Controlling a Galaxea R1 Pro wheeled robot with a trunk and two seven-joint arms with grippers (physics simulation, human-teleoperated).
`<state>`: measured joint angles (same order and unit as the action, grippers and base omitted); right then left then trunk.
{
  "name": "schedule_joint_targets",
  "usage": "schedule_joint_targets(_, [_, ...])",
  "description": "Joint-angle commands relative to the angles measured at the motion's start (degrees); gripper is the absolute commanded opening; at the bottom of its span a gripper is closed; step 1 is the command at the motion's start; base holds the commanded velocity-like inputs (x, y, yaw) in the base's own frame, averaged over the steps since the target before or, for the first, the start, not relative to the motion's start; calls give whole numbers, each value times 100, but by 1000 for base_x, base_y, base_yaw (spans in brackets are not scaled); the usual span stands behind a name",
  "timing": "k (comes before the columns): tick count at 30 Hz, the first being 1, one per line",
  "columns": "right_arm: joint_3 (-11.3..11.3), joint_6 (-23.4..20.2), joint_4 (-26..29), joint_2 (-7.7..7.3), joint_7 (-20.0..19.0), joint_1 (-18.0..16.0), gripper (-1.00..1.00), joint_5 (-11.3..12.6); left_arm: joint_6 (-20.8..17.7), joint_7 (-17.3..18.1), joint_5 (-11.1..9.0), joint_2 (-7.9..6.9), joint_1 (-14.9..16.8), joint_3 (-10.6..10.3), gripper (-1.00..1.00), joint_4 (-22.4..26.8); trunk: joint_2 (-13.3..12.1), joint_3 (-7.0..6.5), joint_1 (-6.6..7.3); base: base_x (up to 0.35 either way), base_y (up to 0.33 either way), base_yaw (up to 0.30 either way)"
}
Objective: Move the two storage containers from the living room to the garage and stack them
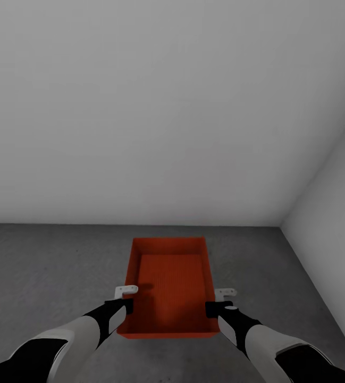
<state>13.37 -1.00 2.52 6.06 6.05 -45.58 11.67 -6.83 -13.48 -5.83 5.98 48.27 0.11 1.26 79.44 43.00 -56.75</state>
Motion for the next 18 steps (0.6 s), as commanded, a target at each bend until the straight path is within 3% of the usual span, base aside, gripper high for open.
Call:
schedule_joint_targets(1, [-18,-6,-15,-1,27,2,-100,90,41,-84,38,-27,3,131,-100,32,44,25,-22,0,0,0])
schedule_joint_targets(5, [-19,-12,-15,0,28,2,-100,90,41,-84,38,-27,3,134,-100,32,204,121,-110,0,0,0])
schedule_joint_targets(18, [-19,-15,-15,0,28,3,-100,90,41,-84,38,-33,3,137,-100,32,204,235,-110,0,0,0])
